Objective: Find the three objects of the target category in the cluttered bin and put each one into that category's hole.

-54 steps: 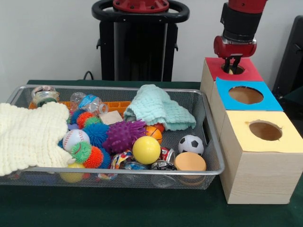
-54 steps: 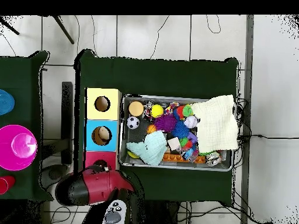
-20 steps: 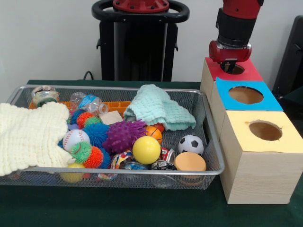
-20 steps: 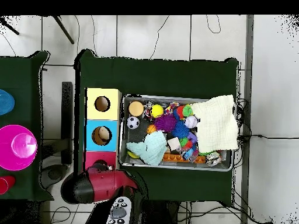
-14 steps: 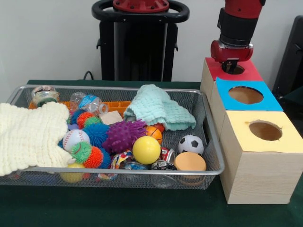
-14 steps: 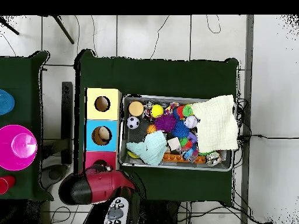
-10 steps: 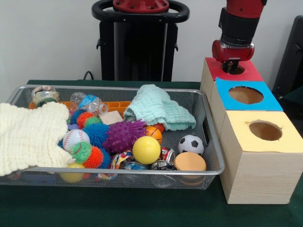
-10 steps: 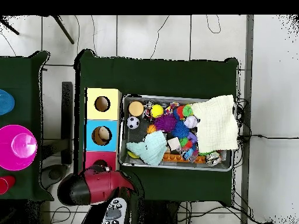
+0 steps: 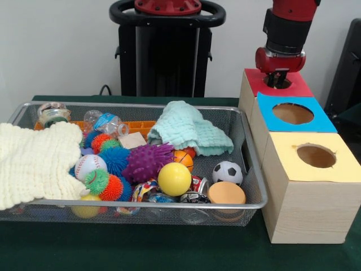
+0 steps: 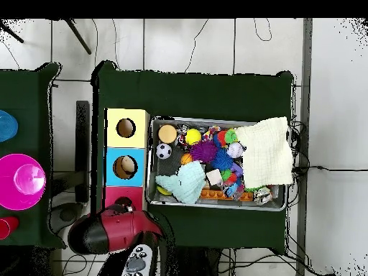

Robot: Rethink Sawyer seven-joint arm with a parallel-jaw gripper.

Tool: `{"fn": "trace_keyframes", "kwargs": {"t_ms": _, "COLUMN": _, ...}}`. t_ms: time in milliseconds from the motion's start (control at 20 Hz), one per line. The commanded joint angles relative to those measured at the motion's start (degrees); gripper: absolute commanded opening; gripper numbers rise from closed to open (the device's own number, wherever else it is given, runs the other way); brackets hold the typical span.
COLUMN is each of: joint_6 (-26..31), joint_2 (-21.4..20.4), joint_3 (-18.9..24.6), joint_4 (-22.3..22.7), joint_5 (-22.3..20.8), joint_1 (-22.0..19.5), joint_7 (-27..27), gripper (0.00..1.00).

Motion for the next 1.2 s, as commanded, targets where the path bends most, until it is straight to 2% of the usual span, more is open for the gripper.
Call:
{"fn": "trace_keyframes", "kwargs": {"t_ms": 50, "joint_6": -2.3, "joint_2": 2.4, "joint_3": 1.5, "joint_4": 0.0, "joint_5": 3.8, "joint_1": -0.5, "joint_7": 13.7, "gripper": 0.0}}
{"fn": "trace_keyframes", "kwargs": {"t_ms": 400, "joint_6": -2.1, "joint_2": 2.4, "joint_3": 1.3, "joint_4": -0.2, "joint_5": 3.8, "joint_1": -0.3, "joint_7": 13.6, "gripper": 0.0}}
{"fn": "trace_keyframes", "kwargs": {"t_ms": 450, "joint_6": -2.0, "joint_2": 2.4, "joint_3": 1.3, "joint_4": -0.2, "joint_5": 3.9, "joint_1": -0.3, "joint_7": 13.3, "gripper": 1.0}}
{"fn": "trace_keyframes", "kwargs": {"t_ms": 1200, "joint_6": -2.1, "joint_2": 2.3, "joint_3": 1.4, "joint_4": -0.4, "joint_5": 4.3, "joint_1": -0.6, "joint_7": 12.5, "gripper": 1.0}}
